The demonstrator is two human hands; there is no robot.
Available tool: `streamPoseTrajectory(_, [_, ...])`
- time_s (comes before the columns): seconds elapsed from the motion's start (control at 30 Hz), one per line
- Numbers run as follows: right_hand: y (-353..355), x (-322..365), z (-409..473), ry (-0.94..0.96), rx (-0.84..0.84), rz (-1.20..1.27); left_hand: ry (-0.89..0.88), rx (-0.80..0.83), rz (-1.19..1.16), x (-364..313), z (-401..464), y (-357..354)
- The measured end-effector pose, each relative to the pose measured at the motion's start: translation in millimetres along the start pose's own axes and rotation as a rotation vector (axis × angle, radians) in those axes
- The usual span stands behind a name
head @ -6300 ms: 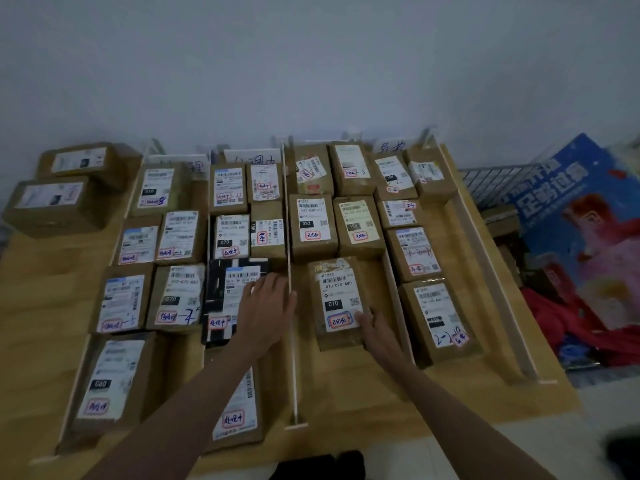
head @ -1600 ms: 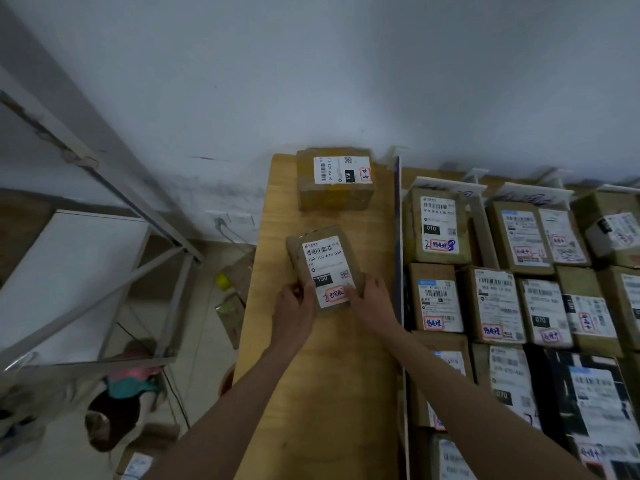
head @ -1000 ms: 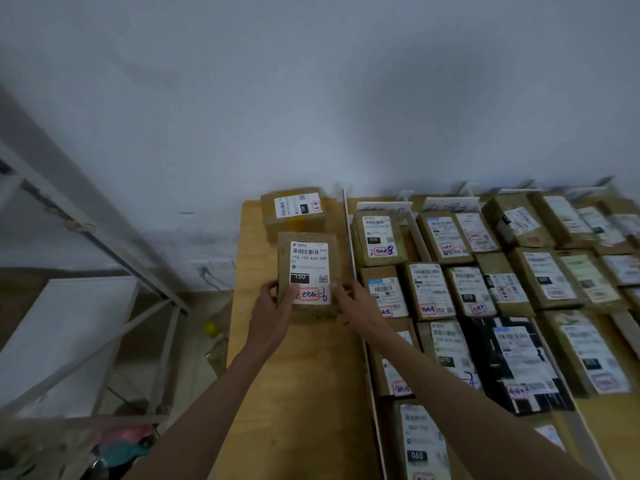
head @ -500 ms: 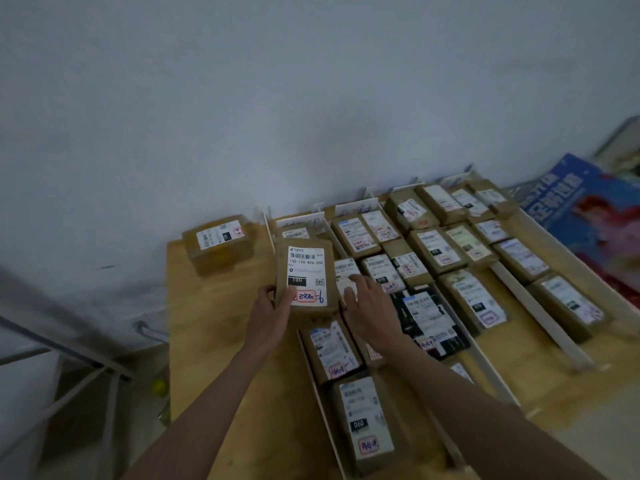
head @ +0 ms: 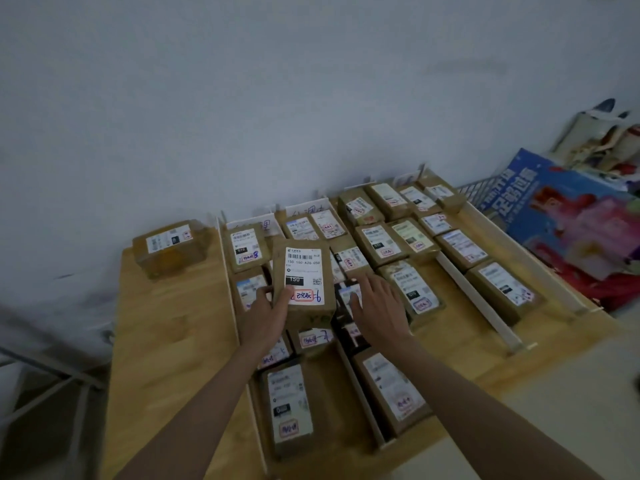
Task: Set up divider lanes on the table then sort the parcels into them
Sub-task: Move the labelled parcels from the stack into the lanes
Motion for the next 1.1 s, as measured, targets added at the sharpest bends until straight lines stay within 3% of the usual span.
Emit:
streamPoseTrajectory(0.43, [38, -203, -49, 0.010, -0.015, -0.137, 0.051, 0.021, -0.051, -46, -67, -195])
streamPoseTrajectory(0.77, [41, -313, 9, 0.014, -0.034, -0.121, 0.022, 0.081, -0.059, -87, -21, -319])
streamPoseTrajectory(0.97, [38, -365, 50, 0.042, -0.035, -0.042, 0.102, 0.074, -0.070, -100, 9, -385])
streamPoseTrajectory(1.1, [29, -388, 69, 0.068, 0.055, 0.051, 0.109, 0.026, -0.055, -101, 21, -415])
Point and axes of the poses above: each hand's wrist, its own z-axis towards the middle knuckle, its own y-axis out of the back of the hand, x = y × z, the point moved 1 cm from there along z, towards the middle knuckle, and after that the axes turned 6 degrees about -z, right-handed, at the moved point
